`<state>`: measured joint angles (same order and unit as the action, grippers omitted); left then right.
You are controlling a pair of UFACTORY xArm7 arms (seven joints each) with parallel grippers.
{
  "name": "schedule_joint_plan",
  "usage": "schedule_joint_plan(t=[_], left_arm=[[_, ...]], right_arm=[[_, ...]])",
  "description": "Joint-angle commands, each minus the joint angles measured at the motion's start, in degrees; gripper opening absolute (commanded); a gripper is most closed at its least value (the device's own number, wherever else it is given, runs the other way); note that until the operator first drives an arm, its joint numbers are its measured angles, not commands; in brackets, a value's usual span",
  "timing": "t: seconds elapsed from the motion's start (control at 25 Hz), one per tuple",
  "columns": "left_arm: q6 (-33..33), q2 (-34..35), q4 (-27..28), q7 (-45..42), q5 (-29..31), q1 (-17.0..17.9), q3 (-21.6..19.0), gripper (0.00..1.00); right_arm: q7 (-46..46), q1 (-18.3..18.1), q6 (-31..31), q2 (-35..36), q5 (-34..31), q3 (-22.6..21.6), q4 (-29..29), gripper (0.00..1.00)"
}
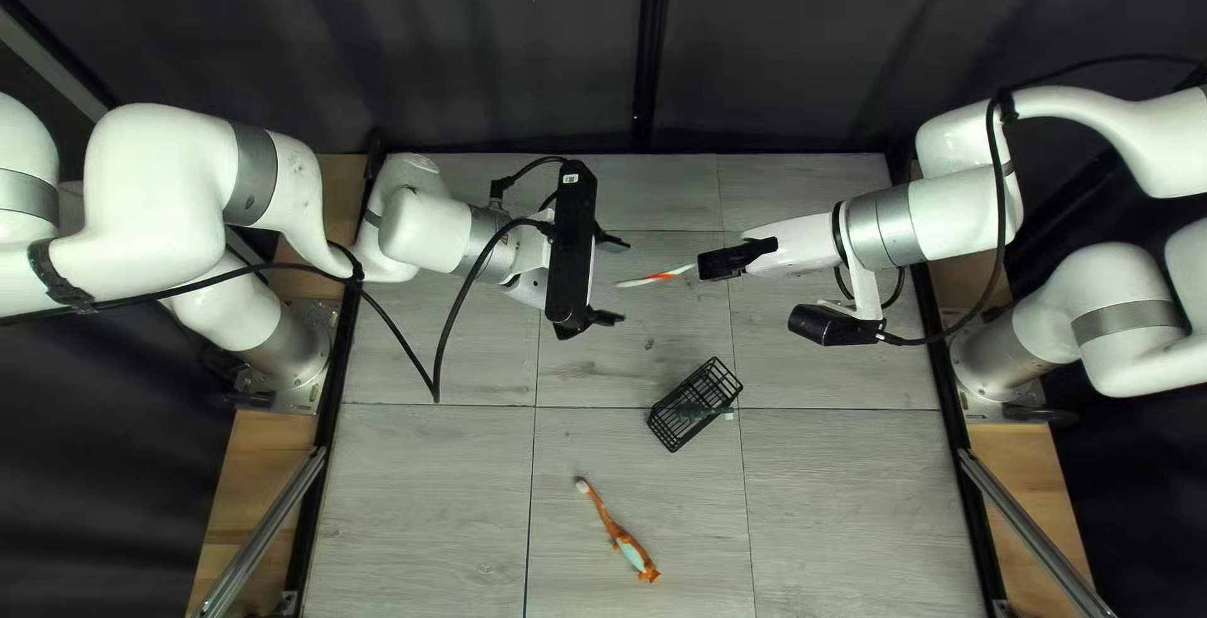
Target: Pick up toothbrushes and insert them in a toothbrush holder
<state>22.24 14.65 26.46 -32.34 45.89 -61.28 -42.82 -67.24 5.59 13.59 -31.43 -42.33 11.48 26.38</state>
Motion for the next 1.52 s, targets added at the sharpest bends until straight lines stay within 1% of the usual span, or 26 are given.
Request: schedule_joint_plan(t=[0.04,0.08,0.12,0.16,0.2,0.24,0.28,0.36,0.44,0.48,0.64,0.76,0.84,0.92,0.96,1.0,1.04,1.08,1.16,1.44,1.48,1.52], left_arm=[[-19.1,0.2,1.6,-0.6,7.1,53.7,51.9,1.0],[-25.2,3.1,0.5,10.4,-5.6,58.4,53.5,1.0],[-29.2,4.7,0.6,14.2,-10.8,58.3,51.9,1.0],[-33.0,6.4,0.9,16.0,-13.5,58.2,50.6,1.0],[-35.9,7.4,1.3,17.0,-15.5,57.2,48.6,1.0],[-38.2,8.4,1.5,17.4,-16.5,56.8,47.4,1.0],[-41.8,9.9,2.1,17.4,-17.4,56.1,45.5,1.0],[-46.0,11.3,3.0,17.3,-18.3,55.4,43.0,1.0],[-49.5,11.7,4.3,17.3,-19.1,55.3,41.4,1.0],[-52.5,11.8,5.6,17.4,-19.4,55.5,40.6,1.0],[-59.3,12.8,8.1,18.6,-20.4,56.5,39.6,1.0],[-66.7,14.9,9.5,20.6,-22.2,58.0,39.1,1.0],[-71.2,16.2,10.7,21.9,-23.4,58.9,38.8,1.0],[-77.5,18.1,12.6,24.1,-25.2,60.4,38.5,1.0],[-79.1,18.4,13.2,24.6,-25.6,60.6,38.4,1.0],[-84.1,19.4,15.2,25.2,-26.9,61.4,37.8,1.0],[-86.2,19.7,16.1,25.4,-27.4,61.7,37.5,1.0],[-89.6,19.8,17.9,25.4,-28.3,62.2,36.9,1.0],[-93.6,20.2,19.8,25.2,-29.5,63.0,36.0,1.0],[-93.6,20.2,19.8,25.2,-29.5,63.0,36.0,1.0],[-93.6,20.2,19.8,25.2,-29.5,63.0,36.0,1.0],[-93.6,20.8,19.2,24.5,-30.4,63.0,36.4,1.0]], right_arm=[[0.1,3.3,9.7,-3.2,5.8,-0.2,2.2,0.08],[0.8,3.8,12.7,-2.8,7.5,-0.7,3.8,0.07],[1.5,4.2,14.8,-2.3,8.8,-1.1,5.1,0.07],[2.2,4.5,16.9,-1.5,10.0,-1.4,6.5,0.07],[2.9,4.6,18.5,-0.8,11.1,-1.6,7.8,0.05],[3.5,4.7,19.8,-0.3,11.9,-1.8,8.7,0.03],[4.5,4.9,21.9,0.3,13.5,-1.8,10.2,0.02],[6.5,4.9,24.7,0.5,15.6,-2.0,11.8,0.01],[8.4,4.7,26.8,-0.1,17.2,-2.3,12.7,0.01],[10.2,4.3,28.3,-0.6,18.1,-2.7,13.2,0.01],[15.0,3.2,32.1,-2.6,19.4,-4.3,14.1,0.0],[17.9,2.5,35.4,-4.0,20.7,-4.9,14.9,0.0],[19.3,2.6,37.6,-2.7,21.9,-5.4,17.1,0.0],[20.3,3.1,41.8,-0.2,23.6,-6.3,20.8,0.0],[20.2,3.4,43.1,0.5,24.0,-6.5,21.8,0.0],[20.2,3.4,43.1,0.5,24.0,-6.5,21.8,0.0],[20.2,3.4,43.1,0.5,24.0,-6.5,21.8,0.0],[20.2,3.4,43.1,0.5,24.0,-6.5,21.8,0.0],[20.2,3.4,43.1,0.5,24.0,-6.5,21.8,0.0],[20.2,3.4,43.1,0.5,24.0,-6.5,21.8,0.0],[20.6,3.3,42.3,0.5,23.7,-6.7,20.9,0.0],[21.4,3.1,41.1,1.1,25.0,-5.7,20.2,0.0]])
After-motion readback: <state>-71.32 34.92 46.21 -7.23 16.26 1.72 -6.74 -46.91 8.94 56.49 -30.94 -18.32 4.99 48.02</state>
